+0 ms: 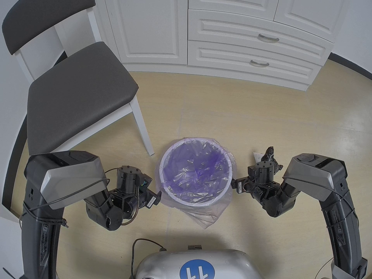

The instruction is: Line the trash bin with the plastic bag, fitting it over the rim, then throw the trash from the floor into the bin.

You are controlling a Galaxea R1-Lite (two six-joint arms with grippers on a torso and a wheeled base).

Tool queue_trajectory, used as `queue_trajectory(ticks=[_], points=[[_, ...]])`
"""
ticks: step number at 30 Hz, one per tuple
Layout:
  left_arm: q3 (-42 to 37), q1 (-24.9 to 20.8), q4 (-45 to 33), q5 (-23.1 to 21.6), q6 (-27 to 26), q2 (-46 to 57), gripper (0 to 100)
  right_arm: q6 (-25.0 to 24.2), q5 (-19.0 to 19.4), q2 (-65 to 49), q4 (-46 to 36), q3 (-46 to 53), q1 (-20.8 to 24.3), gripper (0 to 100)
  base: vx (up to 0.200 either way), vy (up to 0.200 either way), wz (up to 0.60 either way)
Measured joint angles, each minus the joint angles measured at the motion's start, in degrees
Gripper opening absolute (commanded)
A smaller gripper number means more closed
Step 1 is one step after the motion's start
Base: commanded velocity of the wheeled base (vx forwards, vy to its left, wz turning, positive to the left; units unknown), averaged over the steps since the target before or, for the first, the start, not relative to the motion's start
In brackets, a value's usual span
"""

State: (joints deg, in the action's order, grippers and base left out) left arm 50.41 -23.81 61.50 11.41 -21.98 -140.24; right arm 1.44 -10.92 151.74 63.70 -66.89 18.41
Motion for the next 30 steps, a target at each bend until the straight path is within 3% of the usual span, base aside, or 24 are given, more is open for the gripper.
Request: queue_trajectory(ticks=[13,21,30], points=[[0.9,0.2,-0.1,0.0,0.0,-1.0,100,0.5,-0.5,-7.4,2.6,9.9,1.8,100,0.0,0.0,0.0],[7.8,1.8,-2.2,-0.1,0.9,-6.1,100,1.7,-0.6,-16.9,3.1,18.4,3.8,100,0.0,0.0,0.0],[10.8,2.6,-4.3,0.1,1.9,-8.6,100,2.1,-0.7,-20.7,3.4,20.2,4.3,100,0.0,0.0,0.0]])
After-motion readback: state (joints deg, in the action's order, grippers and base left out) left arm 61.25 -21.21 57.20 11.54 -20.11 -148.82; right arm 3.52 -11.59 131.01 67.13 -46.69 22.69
